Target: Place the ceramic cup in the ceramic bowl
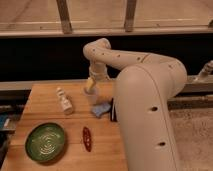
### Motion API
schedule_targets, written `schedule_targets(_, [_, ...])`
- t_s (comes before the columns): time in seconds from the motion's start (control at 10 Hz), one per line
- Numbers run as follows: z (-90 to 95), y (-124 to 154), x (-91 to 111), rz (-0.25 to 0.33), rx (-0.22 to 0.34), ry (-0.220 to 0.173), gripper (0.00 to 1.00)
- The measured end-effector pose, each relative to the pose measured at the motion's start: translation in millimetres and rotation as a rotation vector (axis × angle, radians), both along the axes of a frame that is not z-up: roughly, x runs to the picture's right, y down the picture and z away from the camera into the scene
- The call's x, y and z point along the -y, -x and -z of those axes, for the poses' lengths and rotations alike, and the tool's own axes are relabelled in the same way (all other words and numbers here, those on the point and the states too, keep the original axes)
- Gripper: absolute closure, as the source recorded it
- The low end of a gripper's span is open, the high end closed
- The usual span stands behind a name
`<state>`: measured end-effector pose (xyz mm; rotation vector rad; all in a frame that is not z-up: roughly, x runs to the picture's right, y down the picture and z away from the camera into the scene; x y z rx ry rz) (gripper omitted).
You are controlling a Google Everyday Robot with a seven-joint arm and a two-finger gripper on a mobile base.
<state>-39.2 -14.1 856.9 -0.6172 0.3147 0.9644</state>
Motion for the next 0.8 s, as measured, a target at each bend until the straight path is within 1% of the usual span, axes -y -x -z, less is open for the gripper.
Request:
schedule_targets(0.3, [-19.7, 3, -2, 0.050, -0.021, 0.021, 0.20])
schedule_targets(0.5, [-34.9, 1, 4, 0.067, -0.041, 0.034, 0.20])
schedule_targets(0.6, [-44.0, -4, 4, 0.065, -0.057, 0.048, 0.20])
schedule_targets(0.7, [-53.5, -4, 1, 0.062, -0.066, 0.076, 0.22])
schedule_targets(0.8, [-57.6, -4, -2, 0.059, -0.060, 0.101, 0.27])
